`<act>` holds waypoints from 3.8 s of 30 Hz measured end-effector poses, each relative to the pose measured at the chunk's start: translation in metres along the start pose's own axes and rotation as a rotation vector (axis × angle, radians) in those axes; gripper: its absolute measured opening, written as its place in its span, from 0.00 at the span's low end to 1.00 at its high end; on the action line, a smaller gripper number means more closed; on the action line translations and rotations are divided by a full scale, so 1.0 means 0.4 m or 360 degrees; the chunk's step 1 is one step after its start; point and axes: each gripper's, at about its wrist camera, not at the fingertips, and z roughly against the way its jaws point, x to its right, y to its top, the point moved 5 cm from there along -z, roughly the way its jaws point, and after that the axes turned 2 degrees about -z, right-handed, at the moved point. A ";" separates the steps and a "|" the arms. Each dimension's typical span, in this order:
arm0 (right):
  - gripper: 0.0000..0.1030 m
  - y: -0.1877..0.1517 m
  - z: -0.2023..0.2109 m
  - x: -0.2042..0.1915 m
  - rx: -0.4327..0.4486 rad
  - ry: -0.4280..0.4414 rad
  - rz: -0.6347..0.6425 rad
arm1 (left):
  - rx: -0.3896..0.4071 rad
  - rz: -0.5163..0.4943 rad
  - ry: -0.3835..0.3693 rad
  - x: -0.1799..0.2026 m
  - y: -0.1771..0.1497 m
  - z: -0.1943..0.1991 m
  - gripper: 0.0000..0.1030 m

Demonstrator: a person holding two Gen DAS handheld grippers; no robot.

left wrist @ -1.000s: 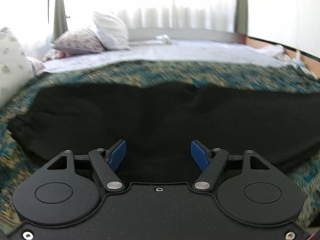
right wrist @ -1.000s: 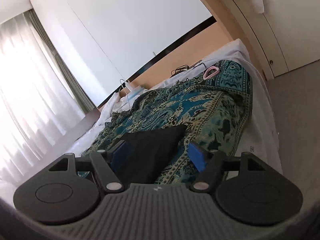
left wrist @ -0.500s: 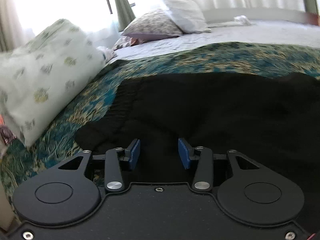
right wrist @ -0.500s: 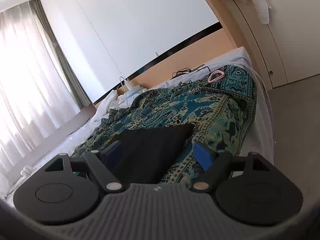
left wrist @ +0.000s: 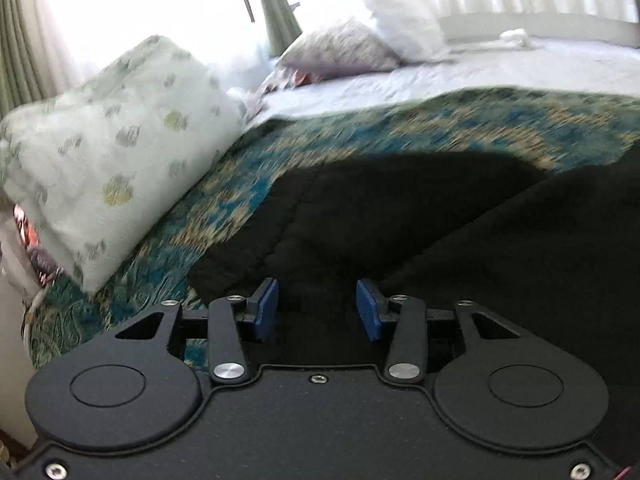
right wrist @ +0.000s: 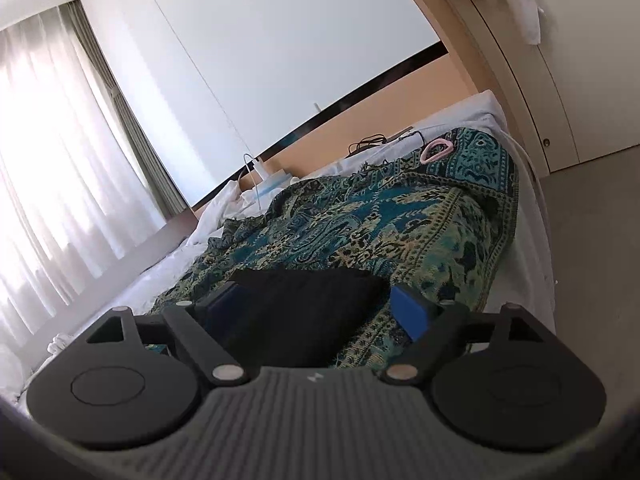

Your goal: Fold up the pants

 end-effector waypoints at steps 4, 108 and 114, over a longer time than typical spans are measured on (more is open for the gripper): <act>0.88 0.001 0.000 0.000 -0.0006 0.0019 -0.0015 | 0.0136 -0.0089 -0.0188 0.108 0.042 0.094 0.43; 0.09 -0.515 0.163 -0.841 -0.1133 0.1022 0.1264 | 0.0119 0.0091 -0.0645 0.274 -0.052 0.125 0.76; 0.09 -0.678 0.373 -0.872 -0.1156 0.1283 0.1470 | 0.0129 0.0115 -0.0668 0.272 -0.056 0.126 0.79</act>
